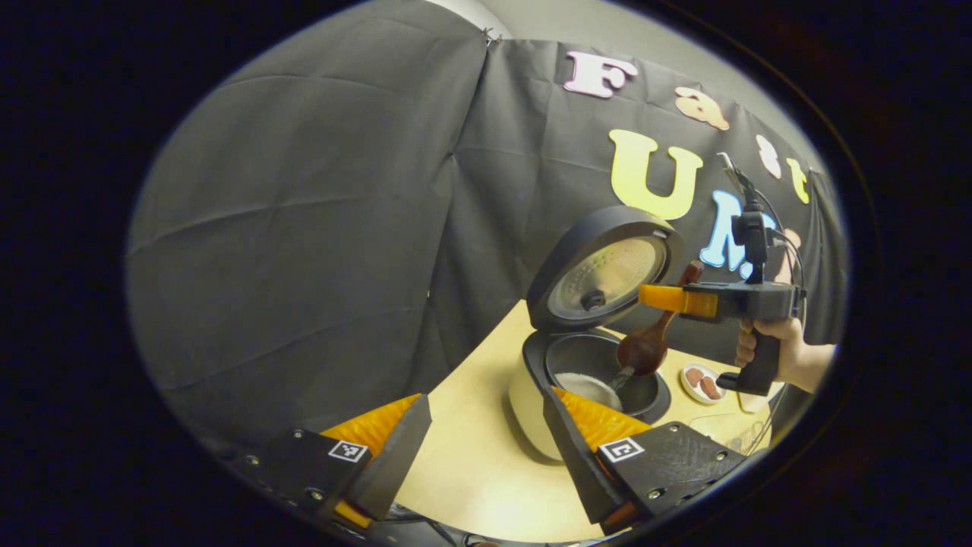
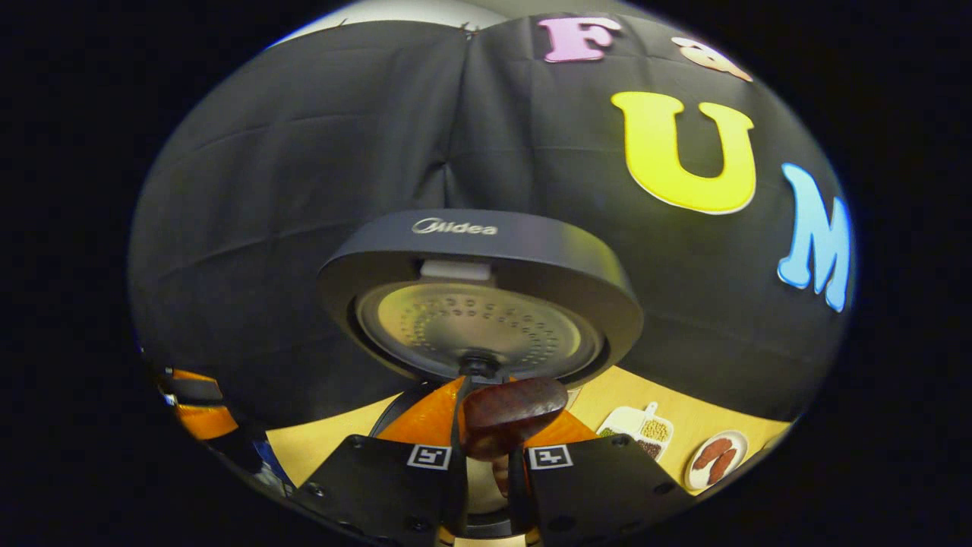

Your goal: Close the left gripper, press the button to open the rice cooker; take a wooden spoon from the chopstick holder with the right hand, scoop a spoonful of rice and pour it into the rice cooker, then put the wooden spoon back into the chopstick holder.

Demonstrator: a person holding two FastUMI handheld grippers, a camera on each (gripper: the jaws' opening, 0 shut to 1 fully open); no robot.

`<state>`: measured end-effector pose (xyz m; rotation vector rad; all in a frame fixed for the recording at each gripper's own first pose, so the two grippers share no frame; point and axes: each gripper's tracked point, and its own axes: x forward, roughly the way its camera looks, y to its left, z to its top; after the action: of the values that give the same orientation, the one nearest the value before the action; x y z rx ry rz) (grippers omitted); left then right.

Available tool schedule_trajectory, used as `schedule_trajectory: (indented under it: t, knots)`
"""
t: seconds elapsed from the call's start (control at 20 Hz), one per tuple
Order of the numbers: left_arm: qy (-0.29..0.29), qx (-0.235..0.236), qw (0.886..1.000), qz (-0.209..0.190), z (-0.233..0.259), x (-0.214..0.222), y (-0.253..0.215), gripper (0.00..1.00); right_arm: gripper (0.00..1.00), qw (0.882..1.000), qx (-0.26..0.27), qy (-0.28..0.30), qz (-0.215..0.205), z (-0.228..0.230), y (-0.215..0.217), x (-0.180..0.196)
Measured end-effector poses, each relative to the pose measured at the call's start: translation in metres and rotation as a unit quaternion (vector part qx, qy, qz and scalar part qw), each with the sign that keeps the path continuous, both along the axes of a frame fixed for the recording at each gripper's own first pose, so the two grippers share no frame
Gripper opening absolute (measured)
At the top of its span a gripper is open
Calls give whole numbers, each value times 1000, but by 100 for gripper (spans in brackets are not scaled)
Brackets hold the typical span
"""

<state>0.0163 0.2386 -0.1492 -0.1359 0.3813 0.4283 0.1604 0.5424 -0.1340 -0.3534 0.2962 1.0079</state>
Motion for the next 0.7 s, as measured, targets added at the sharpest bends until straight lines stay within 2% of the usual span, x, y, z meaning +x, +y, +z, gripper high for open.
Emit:
schedule_trajectory:
  t: [0.15, 0.3, 0.35, 0.5, 0.7]
  knots:
    - [2, -2, 1000, 0, -2, -1, -3, 94, 23, 997, -33, -58, 38, -8, 1, -1]
    - [4, 1, 1000, -3, 0, 2, -7, 94, 20, 994, -33, -87, 48, 0, 1, -7]
    - [3, 2, 1000, -7, 3, 3, -10, 94, 23, 996, -23, -82, 40, 3, 0, -8]
    - [2, 14, 1000, -26, 8, 8, -22, 94, 23, 998, 24, -61, 1, 26, -9, -12]
    - [6, 17, 998, -58, 6, 21, -51, 93, 23, 993, 83, -66, -44, 93, -62, -10]
